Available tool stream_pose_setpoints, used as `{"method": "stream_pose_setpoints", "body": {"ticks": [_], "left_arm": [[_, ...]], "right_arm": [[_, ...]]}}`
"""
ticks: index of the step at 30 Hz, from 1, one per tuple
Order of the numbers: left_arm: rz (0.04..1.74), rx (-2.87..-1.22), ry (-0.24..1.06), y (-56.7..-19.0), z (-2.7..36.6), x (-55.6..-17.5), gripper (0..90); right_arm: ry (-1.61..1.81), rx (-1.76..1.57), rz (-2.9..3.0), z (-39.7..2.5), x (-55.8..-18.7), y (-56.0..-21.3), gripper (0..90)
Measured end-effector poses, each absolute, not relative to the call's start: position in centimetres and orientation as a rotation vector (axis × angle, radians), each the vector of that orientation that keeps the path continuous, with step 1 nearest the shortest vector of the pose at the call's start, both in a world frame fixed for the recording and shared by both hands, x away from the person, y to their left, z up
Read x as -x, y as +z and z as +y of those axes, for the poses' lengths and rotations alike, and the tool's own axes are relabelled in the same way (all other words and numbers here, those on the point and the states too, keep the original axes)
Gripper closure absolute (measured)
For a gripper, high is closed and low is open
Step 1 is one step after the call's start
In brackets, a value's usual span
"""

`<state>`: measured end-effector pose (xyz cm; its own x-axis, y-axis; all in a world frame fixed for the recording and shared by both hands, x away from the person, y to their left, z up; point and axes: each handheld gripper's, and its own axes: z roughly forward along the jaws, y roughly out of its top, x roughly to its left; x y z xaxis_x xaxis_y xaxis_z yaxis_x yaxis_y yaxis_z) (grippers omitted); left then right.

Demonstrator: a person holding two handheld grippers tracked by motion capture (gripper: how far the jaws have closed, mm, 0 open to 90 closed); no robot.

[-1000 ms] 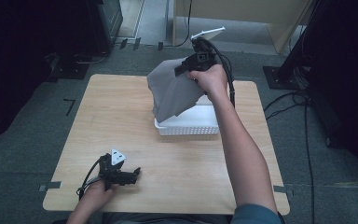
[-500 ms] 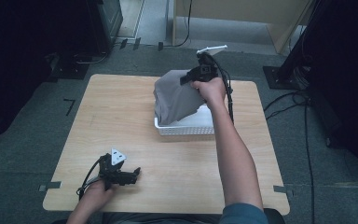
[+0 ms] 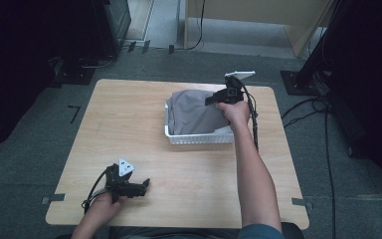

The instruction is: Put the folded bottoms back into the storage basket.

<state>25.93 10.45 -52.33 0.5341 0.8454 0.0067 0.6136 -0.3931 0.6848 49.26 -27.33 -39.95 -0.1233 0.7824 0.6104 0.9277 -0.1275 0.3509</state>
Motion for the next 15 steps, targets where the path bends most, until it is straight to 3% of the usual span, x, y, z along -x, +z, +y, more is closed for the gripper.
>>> {"method": "stream_pose_setpoints", "body": {"ticks": [15], "left_arm": [[1.174,-2.144,0.475,-52.3,10.5,-25.9,0.0]], "right_arm": [[-1.085,1.983,-1.871,-29.7,-48.5,-43.6,74.8]]}}
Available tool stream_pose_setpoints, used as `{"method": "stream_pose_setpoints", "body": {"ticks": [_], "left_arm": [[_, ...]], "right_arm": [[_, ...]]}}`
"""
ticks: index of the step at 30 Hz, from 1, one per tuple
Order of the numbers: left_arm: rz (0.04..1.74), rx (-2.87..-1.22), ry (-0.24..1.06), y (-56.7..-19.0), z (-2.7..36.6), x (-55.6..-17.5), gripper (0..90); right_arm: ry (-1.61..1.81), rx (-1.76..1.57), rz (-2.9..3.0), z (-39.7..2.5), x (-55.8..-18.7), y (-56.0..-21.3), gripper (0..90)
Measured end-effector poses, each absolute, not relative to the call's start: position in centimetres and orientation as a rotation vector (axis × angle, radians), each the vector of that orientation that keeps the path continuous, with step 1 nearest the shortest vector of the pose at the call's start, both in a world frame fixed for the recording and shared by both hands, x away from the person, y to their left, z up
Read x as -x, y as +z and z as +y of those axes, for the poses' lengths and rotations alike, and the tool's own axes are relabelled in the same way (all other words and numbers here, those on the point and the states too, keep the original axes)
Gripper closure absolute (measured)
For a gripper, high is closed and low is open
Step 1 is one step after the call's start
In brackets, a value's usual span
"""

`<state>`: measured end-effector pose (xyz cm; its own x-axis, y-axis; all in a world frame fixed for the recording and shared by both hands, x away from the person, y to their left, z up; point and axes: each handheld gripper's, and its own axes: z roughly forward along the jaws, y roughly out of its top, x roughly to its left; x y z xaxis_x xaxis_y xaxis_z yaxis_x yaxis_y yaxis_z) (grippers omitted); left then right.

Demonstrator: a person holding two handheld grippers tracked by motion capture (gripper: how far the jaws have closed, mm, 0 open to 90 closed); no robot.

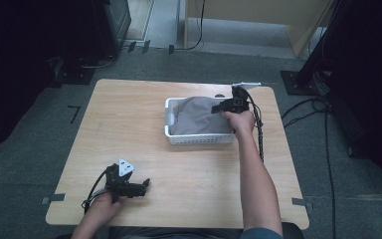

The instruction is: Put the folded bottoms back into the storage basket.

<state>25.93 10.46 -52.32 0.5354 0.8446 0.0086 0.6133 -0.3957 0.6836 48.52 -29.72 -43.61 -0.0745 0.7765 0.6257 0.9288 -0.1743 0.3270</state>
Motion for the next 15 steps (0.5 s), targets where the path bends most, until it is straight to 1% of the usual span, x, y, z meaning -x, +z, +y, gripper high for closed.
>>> {"method": "stream_pose_setpoints", "body": {"ticks": [10,15], "left_arm": [[1.174,-2.144,0.475,-52.3,10.5,-25.9,0.0],[1.174,-2.144,0.475,-52.3,10.5,-25.9,0.0]], "right_arm": [[-1.058,1.997,-1.902,-29.5,-48.8,-44.8,74.4],[-1.079,2.009,-1.9,-29.7,-48.8,-45.9,74.1]]}}
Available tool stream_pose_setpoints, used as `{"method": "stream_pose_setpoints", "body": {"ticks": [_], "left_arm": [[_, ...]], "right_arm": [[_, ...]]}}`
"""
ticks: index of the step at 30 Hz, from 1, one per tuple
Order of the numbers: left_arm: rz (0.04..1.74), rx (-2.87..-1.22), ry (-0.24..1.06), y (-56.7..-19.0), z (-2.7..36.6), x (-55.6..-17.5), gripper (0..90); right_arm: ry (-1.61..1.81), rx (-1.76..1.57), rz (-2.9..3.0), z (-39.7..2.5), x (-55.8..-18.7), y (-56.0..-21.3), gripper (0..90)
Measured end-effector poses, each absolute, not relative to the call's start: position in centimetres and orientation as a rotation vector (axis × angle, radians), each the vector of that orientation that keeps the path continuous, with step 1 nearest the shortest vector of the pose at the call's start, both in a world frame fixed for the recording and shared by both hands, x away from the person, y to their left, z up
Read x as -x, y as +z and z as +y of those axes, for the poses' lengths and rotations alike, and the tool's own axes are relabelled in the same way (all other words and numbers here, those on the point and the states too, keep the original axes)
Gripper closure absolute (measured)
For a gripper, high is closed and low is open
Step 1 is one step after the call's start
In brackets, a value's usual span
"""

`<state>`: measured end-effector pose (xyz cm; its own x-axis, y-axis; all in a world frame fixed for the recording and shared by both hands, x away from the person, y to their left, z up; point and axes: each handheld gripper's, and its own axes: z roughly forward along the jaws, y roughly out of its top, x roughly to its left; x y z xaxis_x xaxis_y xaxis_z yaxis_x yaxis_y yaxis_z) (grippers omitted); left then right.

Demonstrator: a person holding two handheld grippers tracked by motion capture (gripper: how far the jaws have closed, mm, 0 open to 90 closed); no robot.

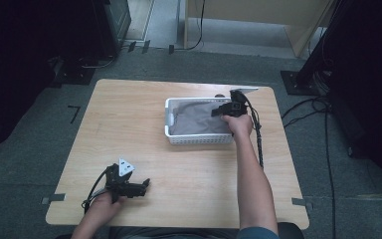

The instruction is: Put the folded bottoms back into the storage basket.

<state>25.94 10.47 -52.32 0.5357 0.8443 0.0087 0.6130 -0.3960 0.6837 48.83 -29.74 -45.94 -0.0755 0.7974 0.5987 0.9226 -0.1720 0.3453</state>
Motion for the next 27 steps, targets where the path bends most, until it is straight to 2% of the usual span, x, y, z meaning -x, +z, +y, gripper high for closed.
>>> {"method": "stream_pose_setpoints", "body": {"ticks": [17,27], "left_arm": [[1.174,-2.143,0.475,-52.3,10.5,-25.9,0.0],[1.174,-2.143,0.475,-52.3,10.5,-25.9,0.0]], "right_arm": [[-1.069,2.013,-1.983,-30.0,-49.2,-46.6,71.5],[-1.054,2.021,-2.036,-30.8,-48.9,-45.6,59.6]]}}
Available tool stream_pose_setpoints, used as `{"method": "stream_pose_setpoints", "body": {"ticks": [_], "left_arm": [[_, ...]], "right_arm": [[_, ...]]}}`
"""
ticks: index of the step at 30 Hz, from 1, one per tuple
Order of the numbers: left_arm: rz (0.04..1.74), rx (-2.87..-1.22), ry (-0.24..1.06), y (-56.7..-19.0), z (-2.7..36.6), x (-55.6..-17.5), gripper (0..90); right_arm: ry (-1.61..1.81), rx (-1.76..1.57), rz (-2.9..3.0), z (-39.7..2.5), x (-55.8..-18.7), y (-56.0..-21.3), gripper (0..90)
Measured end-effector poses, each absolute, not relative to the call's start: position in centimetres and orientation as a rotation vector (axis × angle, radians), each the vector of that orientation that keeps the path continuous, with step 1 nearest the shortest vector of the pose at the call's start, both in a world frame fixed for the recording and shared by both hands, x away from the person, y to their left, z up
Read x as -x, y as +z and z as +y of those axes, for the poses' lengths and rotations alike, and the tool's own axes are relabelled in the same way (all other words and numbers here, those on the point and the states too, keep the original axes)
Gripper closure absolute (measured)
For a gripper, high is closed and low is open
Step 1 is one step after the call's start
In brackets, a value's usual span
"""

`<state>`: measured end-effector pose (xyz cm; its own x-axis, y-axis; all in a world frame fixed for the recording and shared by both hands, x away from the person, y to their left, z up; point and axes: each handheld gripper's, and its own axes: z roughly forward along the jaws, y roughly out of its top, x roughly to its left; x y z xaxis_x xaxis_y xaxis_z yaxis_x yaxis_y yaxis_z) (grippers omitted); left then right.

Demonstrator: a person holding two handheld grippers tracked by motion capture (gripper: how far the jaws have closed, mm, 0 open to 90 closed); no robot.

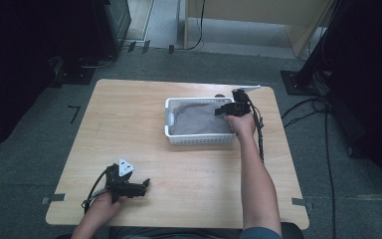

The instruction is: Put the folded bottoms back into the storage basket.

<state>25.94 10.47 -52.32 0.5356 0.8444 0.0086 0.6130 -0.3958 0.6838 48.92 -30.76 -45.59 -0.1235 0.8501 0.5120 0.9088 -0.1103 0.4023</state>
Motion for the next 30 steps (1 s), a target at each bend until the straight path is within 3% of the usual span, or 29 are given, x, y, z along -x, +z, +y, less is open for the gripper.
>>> {"method": "stream_pose_setpoints", "body": {"ticks": [30], "left_arm": [[1.174,-2.143,0.475,-52.3,10.5,-25.9,0.0]], "right_arm": [[-1.183,1.871,-2.228,-32.7,-45.6,-39.9,57.7]]}}
